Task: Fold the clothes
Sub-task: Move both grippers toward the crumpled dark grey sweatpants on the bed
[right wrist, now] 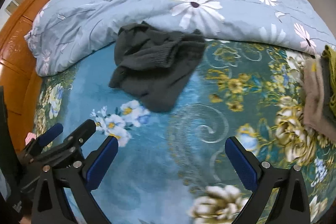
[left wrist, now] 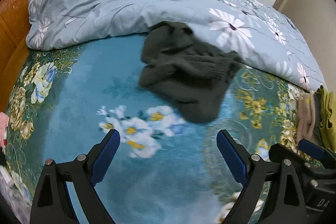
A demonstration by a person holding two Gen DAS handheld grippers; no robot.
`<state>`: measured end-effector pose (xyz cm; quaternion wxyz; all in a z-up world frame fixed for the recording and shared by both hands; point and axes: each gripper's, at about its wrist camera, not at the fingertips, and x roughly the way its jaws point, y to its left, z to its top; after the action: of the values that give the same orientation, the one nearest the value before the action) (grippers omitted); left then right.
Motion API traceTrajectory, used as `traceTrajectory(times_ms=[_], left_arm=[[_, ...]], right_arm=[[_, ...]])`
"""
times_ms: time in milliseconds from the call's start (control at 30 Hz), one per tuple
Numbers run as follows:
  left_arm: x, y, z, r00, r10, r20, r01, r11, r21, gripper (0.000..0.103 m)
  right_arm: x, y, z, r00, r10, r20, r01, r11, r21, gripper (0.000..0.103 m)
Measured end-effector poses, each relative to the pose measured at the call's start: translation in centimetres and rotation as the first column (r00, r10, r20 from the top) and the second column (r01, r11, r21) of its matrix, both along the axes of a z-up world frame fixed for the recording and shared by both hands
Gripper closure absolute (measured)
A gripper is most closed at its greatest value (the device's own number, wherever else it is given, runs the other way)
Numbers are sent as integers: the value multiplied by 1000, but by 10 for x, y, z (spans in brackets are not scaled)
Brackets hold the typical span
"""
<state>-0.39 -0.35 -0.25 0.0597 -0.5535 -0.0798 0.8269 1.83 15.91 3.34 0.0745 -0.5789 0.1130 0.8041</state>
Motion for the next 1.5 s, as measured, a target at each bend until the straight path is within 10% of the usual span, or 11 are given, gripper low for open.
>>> traceTrajectory(times_ms=[300,567,1500], left_arm=[[-44,-78,-29,992,128,23,-130,986,100,9],[-69,-60,-64,982,185,43,-187,980,69,9],[-139,-105,-142,976,157,151,-183,967,178,9]], right_arm=[[-51,-42,-12,995,74,65,-81,990,115,0],[-85,-60,-37,989,145,28,-146,987,62,0],[-156,-81,-95,987,90,133,-113,978,176,0]])
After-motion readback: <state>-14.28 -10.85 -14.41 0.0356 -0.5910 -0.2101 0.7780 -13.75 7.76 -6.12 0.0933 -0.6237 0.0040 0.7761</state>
